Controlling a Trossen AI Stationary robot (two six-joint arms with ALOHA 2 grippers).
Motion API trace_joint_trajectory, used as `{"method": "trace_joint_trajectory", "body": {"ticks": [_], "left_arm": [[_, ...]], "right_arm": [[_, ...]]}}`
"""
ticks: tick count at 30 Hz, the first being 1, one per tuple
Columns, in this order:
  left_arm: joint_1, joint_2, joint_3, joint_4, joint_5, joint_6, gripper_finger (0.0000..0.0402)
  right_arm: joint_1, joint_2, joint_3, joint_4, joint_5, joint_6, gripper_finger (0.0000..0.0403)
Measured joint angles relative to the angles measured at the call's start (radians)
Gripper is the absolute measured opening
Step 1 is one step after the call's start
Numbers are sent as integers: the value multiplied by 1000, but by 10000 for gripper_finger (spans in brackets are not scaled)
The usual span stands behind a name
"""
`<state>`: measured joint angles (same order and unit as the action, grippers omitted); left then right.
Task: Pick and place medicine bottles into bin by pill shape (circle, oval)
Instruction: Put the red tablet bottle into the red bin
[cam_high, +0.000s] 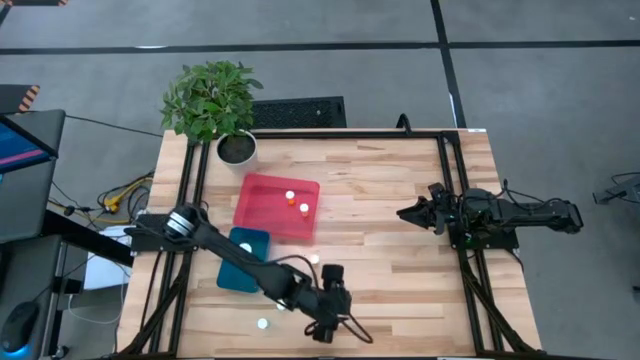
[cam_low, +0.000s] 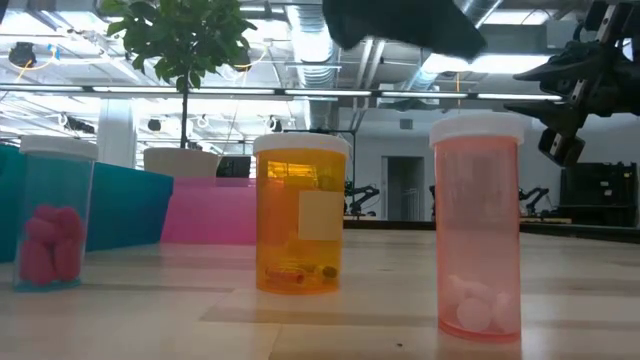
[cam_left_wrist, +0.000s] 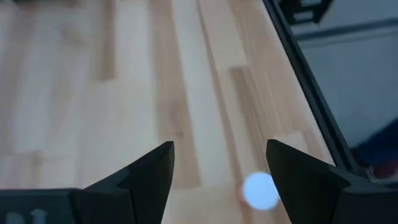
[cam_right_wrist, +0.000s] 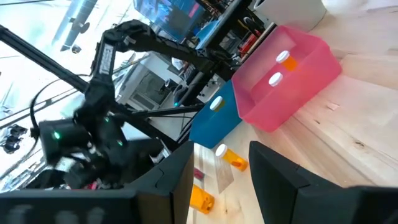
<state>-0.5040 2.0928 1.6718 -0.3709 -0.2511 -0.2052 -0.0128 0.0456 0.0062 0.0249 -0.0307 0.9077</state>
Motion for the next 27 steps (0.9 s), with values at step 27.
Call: {"method": "trace_joint_trajectory", "body": {"ticks": [27], "left_arm": [[-24, 82, -30, 28, 46, 21, 216]], "right_arm": [[0, 0, 0, -11, -2, -27, 164]]}}
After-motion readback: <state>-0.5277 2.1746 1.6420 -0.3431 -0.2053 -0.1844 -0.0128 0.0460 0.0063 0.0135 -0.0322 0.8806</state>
